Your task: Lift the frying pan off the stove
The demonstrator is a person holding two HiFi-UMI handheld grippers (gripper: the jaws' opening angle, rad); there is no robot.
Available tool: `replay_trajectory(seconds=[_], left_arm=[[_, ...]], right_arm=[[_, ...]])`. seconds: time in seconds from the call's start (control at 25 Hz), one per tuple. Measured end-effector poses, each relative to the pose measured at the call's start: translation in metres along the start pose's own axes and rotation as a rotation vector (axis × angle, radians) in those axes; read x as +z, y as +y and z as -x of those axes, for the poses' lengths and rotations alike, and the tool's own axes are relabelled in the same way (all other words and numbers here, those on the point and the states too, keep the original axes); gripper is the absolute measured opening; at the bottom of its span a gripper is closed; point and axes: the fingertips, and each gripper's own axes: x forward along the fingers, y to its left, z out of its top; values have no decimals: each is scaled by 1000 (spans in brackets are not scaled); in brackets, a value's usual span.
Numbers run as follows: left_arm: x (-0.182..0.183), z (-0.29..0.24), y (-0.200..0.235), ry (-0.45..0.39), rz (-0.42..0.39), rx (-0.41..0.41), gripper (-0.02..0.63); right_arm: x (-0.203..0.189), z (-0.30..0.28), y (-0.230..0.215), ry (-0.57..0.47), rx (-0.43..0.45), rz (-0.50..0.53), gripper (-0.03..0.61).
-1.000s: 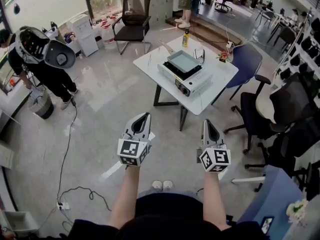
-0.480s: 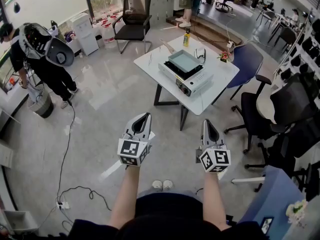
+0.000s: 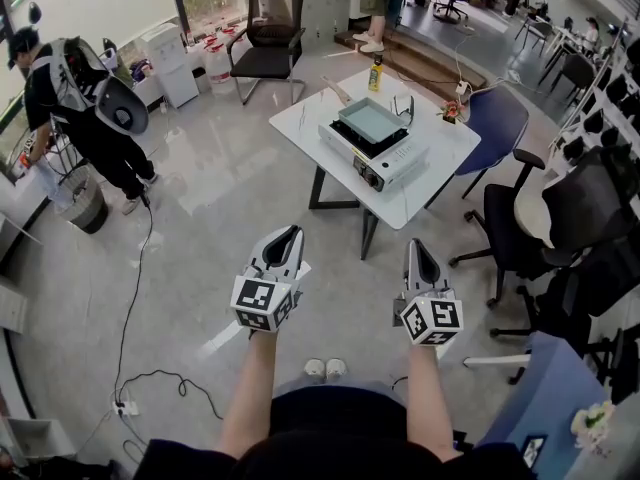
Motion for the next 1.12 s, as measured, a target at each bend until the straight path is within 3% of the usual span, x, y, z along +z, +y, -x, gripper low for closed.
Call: replay_trajectory(seconds=[0.08, 0.2, 0.64, 1.12], left_arm=[[0, 1, -1, 0, -2, -6, 31], [-1, 3, 0, -1, 8, -13, 106], [-4, 2, 8, -9, 27, -4, 269], [-9, -12, 19, -9, 18, 58, 288]], right_arm=[[-1, 0, 1, 1, 2, -2, 3], [0, -2, 2, 1, 7, -1, 3], [-4, -10, -2, 9, 19, -9, 3], [-6, -33, -31, -6, 33, -31, 3]])
